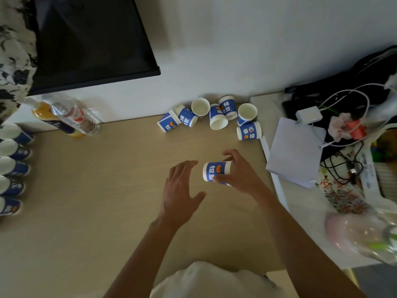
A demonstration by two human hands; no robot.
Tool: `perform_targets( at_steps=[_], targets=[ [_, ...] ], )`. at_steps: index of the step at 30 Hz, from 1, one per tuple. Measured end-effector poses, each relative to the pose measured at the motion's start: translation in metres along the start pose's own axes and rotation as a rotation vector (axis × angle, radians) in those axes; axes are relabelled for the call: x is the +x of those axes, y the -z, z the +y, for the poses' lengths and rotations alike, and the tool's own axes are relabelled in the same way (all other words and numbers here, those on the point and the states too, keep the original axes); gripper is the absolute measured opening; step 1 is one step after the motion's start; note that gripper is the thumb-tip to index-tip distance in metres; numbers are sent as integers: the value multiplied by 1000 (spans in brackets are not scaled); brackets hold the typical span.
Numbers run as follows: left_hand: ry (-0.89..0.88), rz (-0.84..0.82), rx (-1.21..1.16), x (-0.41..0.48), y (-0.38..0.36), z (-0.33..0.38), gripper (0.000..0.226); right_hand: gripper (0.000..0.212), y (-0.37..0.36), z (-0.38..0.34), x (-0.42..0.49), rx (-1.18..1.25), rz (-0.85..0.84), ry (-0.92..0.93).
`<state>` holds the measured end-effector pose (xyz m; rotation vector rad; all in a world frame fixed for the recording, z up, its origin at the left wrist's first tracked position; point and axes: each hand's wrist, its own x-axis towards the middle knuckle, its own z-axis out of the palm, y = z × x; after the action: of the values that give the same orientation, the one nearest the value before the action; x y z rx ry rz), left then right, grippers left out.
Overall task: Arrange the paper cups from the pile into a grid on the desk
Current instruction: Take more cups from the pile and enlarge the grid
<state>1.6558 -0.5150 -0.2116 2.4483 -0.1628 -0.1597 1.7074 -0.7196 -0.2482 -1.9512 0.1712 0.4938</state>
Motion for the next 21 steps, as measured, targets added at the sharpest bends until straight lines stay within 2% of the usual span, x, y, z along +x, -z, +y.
perform_targets(
  at_steps=[3,8,10,12,14,15,17,19,21],
  targets=[
    [-94,-46,63,10,-6,10,86,93,16,-20,-9,-2,-117,-12],
    [-161,10,58,14,-15,18,76,92,22,-40,-16,-64,-227,-39],
    [-158,40,44,14,-15,18,70,89,23,-44,-18,3,-268,-49],
    [-122,67,11,12,-14,14,68,84,24,-46,-20,213,-293,-84],
    [-39,133,-61,8,-12,8,67,74,23,-38,-14,482,-175,-130],
    [18,174,-104,6,-11,4,66,61,21,-32,-4,588,-48,-181],
    [106,255,-170,0,-9,0,67,29,17,-19,20,652,248,-342],
    [160,289,-204,-6,-7,-3,73,23,16,-8,49,669,421,-519],
    [195,287,-233,-11,-7,-7,74,25,17,2,73,725,448,-587]
  ],
)
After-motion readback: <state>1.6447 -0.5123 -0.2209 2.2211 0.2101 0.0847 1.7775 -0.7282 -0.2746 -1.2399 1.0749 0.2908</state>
